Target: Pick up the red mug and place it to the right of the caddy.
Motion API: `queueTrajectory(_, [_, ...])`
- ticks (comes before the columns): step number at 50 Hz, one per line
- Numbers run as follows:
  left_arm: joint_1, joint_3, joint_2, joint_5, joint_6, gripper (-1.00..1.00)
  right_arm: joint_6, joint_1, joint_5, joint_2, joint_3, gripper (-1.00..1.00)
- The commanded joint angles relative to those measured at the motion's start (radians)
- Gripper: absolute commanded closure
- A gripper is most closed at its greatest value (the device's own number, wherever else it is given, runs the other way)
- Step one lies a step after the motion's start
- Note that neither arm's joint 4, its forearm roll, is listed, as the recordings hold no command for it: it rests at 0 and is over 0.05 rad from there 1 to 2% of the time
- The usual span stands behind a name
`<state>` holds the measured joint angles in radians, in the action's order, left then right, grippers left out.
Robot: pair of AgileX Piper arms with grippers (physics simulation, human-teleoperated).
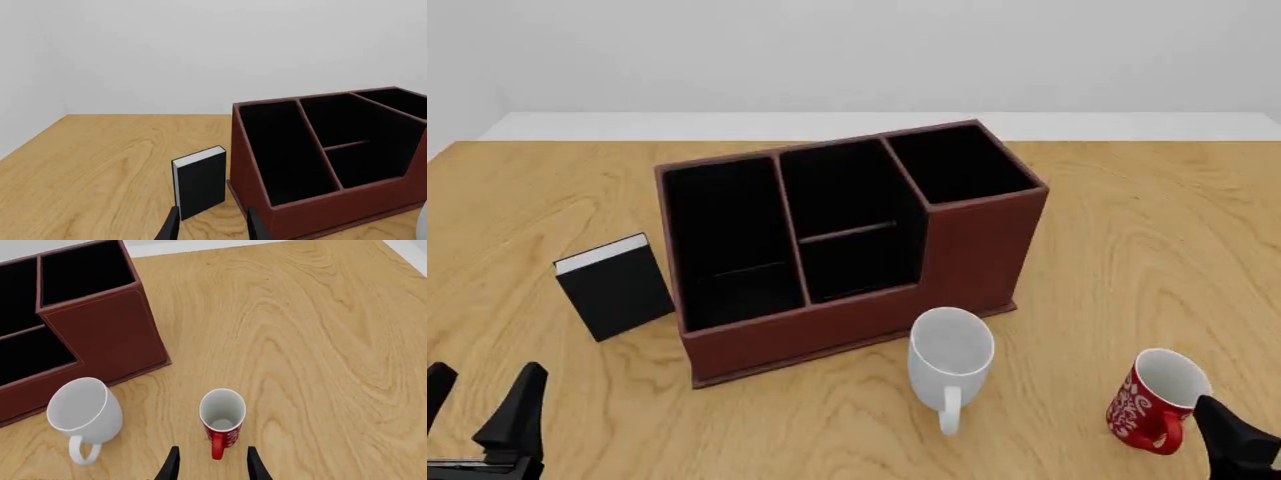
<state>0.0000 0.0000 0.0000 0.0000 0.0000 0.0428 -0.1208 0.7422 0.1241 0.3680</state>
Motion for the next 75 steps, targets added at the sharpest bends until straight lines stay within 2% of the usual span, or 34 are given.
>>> queueTrajectory(1, [0.0, 0.0, 0.0, 0.0, 0.0, -1.0, 0.021, -0.019, 0.004, -0.041, -0.068, -1.0])
queueTrajectory(20, [0.0, 0.0, 0.0, 0.0, 0.0, -1.0, 0.045, -0.011, -0.083, -0.023, -0.175, -1.0])
queueTrajectory(44, [0.0, 0.0, 0.0, 0.0, 0.0, -1.0, 0.044, -0.024, -0.196, 0.032, -0.269, -1.0])
queueTrajectory(75, [0.0, 0.0, 0.0, 0.0, 0.0, -1.0, 0.052, -0.007, -0.384, 0.181, -0.325, -1.0])
